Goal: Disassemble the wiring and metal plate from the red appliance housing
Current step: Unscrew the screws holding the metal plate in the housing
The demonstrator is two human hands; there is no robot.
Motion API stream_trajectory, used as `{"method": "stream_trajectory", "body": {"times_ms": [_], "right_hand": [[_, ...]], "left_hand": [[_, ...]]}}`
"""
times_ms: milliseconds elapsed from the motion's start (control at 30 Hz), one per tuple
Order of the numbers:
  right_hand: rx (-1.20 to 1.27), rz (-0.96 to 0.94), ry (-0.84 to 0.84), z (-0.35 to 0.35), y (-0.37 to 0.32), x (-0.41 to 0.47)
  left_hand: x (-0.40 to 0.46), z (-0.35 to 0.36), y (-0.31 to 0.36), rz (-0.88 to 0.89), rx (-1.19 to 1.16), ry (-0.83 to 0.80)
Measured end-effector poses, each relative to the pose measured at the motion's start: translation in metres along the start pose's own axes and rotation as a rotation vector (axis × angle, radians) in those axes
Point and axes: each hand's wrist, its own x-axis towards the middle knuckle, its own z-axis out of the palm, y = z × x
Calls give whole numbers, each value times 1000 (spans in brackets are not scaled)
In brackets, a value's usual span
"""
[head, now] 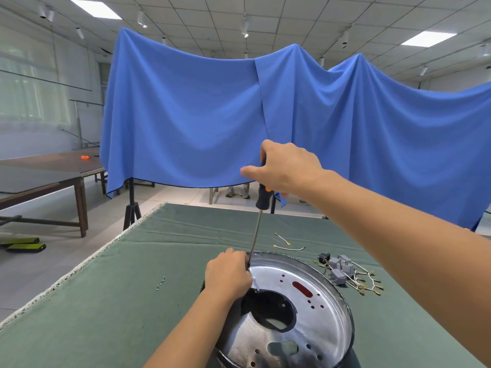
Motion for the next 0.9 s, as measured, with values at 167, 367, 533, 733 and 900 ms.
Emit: {"method": "stream_trajectory", "body": {"times_ms": [167,367,533,733,900], "right_hand": [[168,16,-73,-1,0,3],[43,-17,-4,2,1,-1],[145,11,31,3,3,-1],[131,-18,115,5,5,-6],[147,-34,159,6,7,-9]], "left_hand": [[0,0,0,4,6,4],[-2,0,0,10,12,7],[-1,1,1,7,13,15],[2,-1,2,-30,-1,31],[5,-1,3,-79,1,26]]}}
